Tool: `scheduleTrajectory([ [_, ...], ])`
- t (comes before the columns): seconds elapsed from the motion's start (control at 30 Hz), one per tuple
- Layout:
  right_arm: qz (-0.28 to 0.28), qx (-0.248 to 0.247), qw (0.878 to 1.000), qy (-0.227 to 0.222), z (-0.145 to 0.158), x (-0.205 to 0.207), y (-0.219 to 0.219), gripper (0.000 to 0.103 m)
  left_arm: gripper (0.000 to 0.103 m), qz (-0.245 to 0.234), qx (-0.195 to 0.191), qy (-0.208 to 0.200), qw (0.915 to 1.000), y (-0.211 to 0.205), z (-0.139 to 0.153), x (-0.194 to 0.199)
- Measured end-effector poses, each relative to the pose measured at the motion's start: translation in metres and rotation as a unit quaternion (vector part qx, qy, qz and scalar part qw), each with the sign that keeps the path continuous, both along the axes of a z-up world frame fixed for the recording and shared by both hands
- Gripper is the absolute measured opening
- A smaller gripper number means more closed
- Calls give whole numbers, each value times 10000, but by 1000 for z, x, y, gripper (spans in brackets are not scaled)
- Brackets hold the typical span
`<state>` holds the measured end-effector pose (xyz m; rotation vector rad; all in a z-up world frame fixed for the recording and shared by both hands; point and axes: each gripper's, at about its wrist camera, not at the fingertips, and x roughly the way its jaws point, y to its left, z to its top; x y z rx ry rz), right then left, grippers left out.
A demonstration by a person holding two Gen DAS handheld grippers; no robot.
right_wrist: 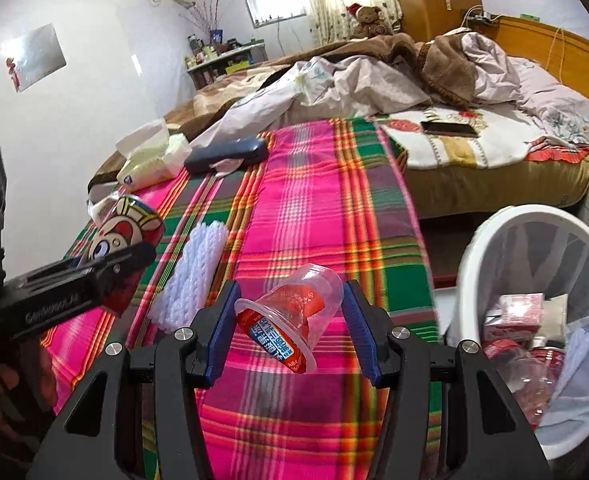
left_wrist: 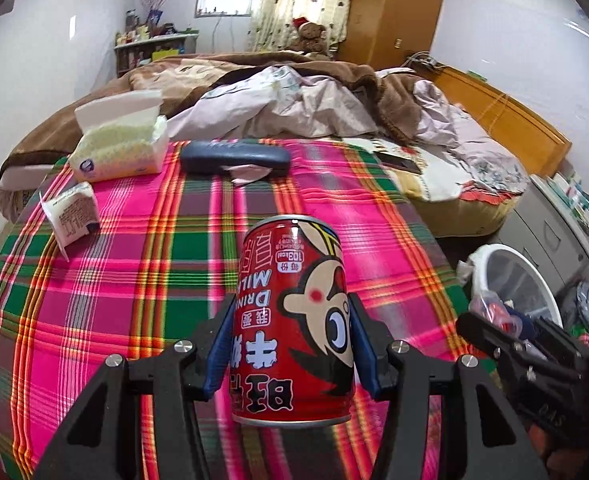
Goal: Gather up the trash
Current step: 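Lift and carry the Mario can and plastic cup over the trash bin, then open both tools over the bin to drop the can and cup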
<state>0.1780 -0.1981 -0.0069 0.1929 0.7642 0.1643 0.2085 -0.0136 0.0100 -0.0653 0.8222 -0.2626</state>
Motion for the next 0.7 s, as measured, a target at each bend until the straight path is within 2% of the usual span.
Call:
scheduleTrajectory([
  [0.37,-497,-3,9983,-291,19,-24,-44,54,54,-637,23,-314,9975,-52,26,-24],
  [0.7,-1022,-100,9940,-389,25,-42,-95,54,54,-1283,31,-384,9910,-116,33,-36],
])
